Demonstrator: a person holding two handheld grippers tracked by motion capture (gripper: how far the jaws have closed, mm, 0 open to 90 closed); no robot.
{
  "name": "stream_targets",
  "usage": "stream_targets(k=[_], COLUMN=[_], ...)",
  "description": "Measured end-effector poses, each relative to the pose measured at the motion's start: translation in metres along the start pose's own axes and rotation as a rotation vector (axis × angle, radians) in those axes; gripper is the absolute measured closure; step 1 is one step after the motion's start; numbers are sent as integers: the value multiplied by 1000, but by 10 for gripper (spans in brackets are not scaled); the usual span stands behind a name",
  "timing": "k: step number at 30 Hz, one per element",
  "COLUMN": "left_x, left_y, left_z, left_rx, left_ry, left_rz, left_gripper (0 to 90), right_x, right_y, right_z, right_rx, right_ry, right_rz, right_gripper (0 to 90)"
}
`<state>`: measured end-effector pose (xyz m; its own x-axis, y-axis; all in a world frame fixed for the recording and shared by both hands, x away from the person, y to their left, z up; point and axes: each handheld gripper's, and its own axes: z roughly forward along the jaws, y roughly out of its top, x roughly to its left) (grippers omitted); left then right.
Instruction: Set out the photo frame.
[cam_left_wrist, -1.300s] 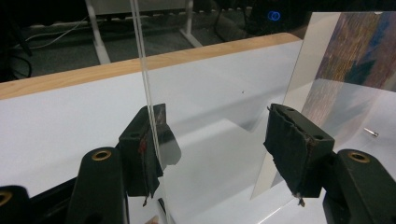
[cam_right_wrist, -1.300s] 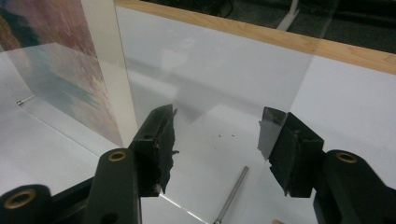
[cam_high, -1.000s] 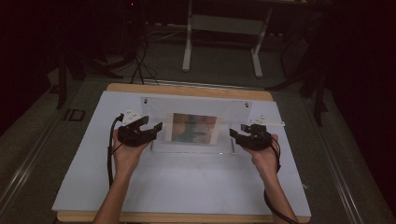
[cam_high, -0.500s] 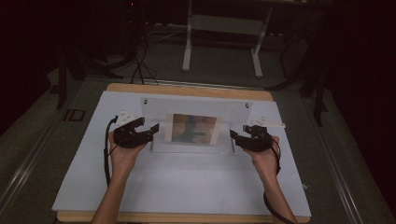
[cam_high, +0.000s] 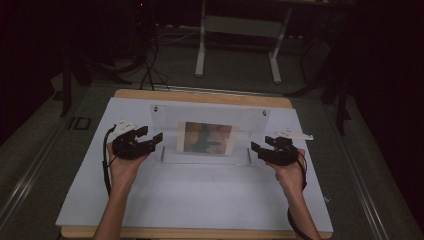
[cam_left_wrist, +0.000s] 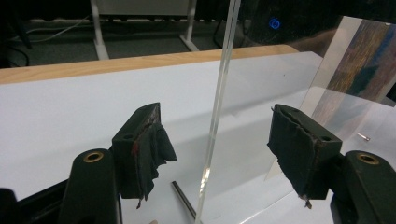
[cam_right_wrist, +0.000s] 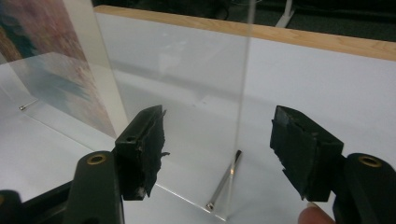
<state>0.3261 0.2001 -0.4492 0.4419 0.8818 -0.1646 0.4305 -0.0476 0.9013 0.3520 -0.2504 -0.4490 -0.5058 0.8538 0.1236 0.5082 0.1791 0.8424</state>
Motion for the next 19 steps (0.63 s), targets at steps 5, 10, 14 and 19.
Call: stream_targets(k=[5, 10, 14, 19], left_x=[3, 6, 9, 19], left_y=[1, 2, 2, -2], left_z=[-7, -13, -17, -20], left_rx=[-6, -4, 4, 43], left_ry=[6, 9, 19, 79], left_rz=[2, 3, 6, -1], left_gripper=[345, 345, 346, 347], right_x=[-7, -16, -23, -37], right_y=[0, 1, 0, -4], right_z=[-6, -12, -15, -15], right_rx=[-1, 11, 15, 49], right_ry=[-7, -9, -20, -41], right_rz=[19, 33, 41, 51], right_gripper=[340, 337, 338, 333])
